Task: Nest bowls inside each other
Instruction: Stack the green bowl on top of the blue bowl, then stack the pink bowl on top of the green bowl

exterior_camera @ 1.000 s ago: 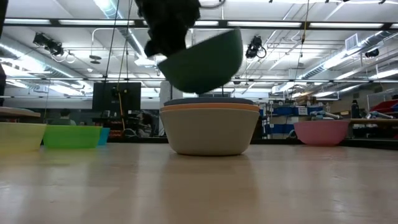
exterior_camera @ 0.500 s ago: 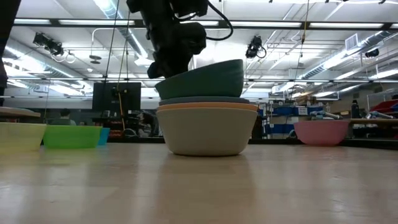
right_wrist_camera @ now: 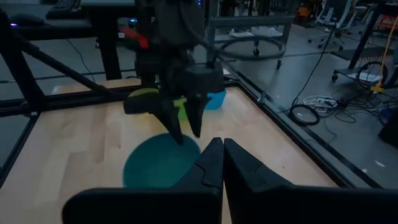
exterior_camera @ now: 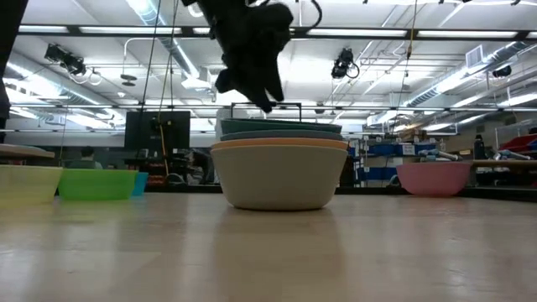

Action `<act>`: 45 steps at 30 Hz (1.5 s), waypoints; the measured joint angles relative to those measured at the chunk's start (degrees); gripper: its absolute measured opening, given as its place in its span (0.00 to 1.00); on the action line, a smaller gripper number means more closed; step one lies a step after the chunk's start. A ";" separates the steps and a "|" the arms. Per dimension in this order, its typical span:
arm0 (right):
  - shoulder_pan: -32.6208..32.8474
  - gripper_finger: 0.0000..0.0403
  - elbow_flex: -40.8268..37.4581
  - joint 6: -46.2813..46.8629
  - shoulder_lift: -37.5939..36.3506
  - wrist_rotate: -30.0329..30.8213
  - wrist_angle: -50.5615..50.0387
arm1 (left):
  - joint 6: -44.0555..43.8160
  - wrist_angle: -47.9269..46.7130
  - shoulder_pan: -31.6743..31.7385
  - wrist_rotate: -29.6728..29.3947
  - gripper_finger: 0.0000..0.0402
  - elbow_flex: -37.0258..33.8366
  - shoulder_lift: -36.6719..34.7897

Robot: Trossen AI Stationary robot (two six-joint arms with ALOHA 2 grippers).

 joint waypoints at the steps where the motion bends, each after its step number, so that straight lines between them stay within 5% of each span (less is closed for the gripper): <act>1: 0.00 0.00 0.00 0.43 0.00 -0.01 -0.19 | 0.31 -0.98 -0.05 -0.06 0.52 1.37 -0.11; 10: -3.53 0.01 0.00 17.63 0.00 -2.93 -15.77 | 4.68 -10.49 -4.68 -14.15 0.60 13.53 -4.78; 17: -10.22 0.09 0.00 26.90 0.00 -4.85 -25.63 | 2.65 -14.23 -9.76 -26.48 0.60 14.86 -14.52; 36: -51.17 0.16 0.00 5.48 15.19 -38.44 -14.90 | -11.73 -29.26 -26.06 -51.10 0.60 14.75 -26.24; 45: -64.48 0.35 0.00 1.37 27.41 -41.56 -12.52 | -18.74 -35.93 -30.16 -55.55 0.60 14.73 -28.00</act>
